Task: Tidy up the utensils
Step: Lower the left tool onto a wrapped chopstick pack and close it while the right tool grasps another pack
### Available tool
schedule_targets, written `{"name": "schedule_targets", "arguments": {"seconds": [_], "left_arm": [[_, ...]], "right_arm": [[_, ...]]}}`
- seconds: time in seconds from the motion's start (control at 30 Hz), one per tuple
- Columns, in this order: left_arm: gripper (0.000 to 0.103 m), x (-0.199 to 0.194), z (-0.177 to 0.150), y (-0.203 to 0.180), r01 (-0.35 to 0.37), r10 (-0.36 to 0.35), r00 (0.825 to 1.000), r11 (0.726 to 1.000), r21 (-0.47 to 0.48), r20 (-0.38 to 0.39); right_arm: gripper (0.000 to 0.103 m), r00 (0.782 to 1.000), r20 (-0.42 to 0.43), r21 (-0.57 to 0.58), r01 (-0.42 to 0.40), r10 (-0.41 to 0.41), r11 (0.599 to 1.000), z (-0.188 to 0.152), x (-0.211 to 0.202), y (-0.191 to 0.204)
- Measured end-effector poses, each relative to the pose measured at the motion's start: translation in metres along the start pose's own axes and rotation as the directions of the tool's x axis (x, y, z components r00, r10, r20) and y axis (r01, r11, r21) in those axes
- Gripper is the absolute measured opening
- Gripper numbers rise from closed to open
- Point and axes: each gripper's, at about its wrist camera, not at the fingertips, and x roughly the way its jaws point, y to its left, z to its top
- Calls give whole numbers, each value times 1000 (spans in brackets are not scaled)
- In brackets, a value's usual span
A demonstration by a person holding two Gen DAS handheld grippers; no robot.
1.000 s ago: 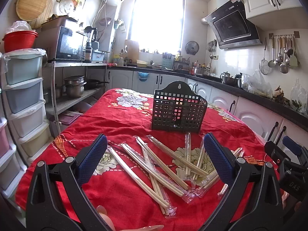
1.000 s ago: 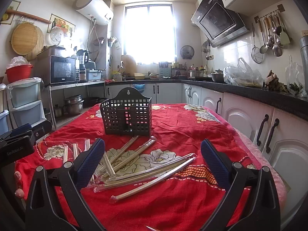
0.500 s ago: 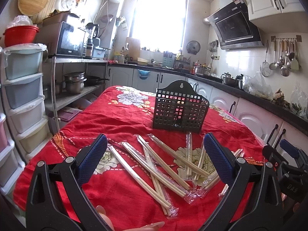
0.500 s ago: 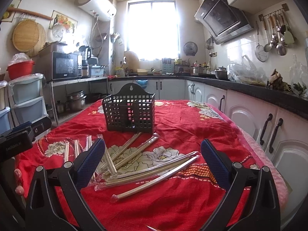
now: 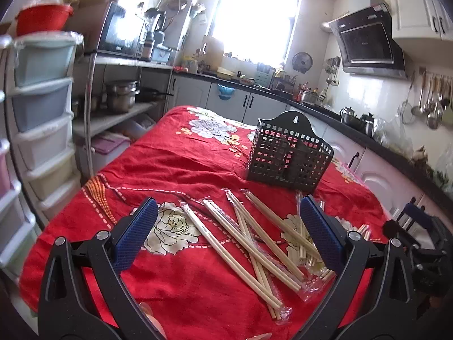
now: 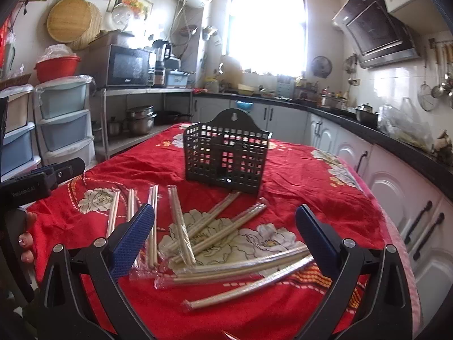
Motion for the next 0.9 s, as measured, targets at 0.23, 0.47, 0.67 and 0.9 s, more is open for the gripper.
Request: {"name": "schedule_targets", "arguments": {"seconds": [0.23,0.47,0.67,0.9], "left_arm": [[93,16,10,14,-3,2,998,1000,-12,-63],[93,41,18,32,-12,-1,984,998,-69,-177],[81,69,15,43,-43,20,954,997,-70,-299],[57,94,6,57,-48,6,910,995,-92,-415]], "right_arm": [[97,994,-61,3,-87,87,996,17,29,1],[97,982,-135,-3,-137,135,991,29,64,7],[97,964,-205,-16,-176,169,984,36,95,13],[85,941,-273,-32,-215,199,976,43,130,22]]}}
